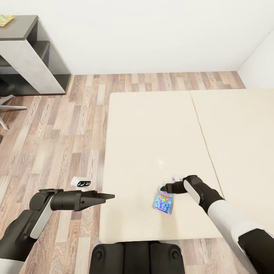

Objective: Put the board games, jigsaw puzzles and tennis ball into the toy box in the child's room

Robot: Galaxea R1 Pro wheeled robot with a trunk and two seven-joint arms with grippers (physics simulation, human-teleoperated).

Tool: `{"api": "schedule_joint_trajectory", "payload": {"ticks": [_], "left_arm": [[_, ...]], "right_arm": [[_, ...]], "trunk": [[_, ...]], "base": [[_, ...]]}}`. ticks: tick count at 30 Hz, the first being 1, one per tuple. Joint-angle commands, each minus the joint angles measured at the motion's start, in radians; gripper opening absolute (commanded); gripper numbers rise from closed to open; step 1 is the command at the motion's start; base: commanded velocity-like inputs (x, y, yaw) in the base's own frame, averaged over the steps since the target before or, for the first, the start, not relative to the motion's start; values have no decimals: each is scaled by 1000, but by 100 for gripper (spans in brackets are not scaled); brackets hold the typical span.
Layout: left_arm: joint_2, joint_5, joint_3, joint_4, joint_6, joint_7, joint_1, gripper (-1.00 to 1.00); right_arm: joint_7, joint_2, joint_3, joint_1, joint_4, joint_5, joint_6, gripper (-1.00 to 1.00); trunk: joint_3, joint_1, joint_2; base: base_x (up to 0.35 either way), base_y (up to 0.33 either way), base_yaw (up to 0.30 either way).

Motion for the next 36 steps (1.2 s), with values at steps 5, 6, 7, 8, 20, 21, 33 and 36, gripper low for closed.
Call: {"api": "schedule_joint_trajectory", "payload": {"ticks": [5, 6, 7, 8, 20, 21, 33, 36], "left_arm": [[1, 3, -2, 0, 11, -1, -1, 100], [1, 2, -2, 0, 11, -1, -1, 100], [1, 2, -2, 0, 11, -1, -1, 100], [1, 2, -2, 0, 11, -1, -1, 100], [0, 2, -2, 0, 11, -1, -1, 100], [0, 2, -2, 0, 11, -1, -1, 100], [1, 2, -2, 0, 11, -1, -1, 100], [1, 2, -2, 0, 11, -1, -1, 100]], "right_arm": [[-7, -1, 5, -6, 3, 5, 4, 100], [-8, 0, 5, -6, 3, 5, 5, 100], [-9, 0, 5, -6, 4, 4, 4, 100], [-10, 0, 6, -7, 5, 4, 4, 100], [-14, -3, 6, 2, 12, 3, -6, 100], [-14, -3, 6, 3, 12, 3, -7, 100], [-14, 5, 6, 4, 13, 1, -9, 100], [-14, 5, 6, 4, 13, 0, -9, 100]], "trunk": [[-4, 1, -2], [-4, 1, -2], [-5, 1, -2], [-6, 1, -2], [-10, 1, -2], [-10, 1, -2], [-21, 1, -2], [-26, 1, -2]], "base": [[0, 0, 0], [0, 0, 0], [0, 0, 0], [0, 0, 0], [0, 0, 0], [0, 0, 0], [0, 0, 0], [0, 0, 0]]}}
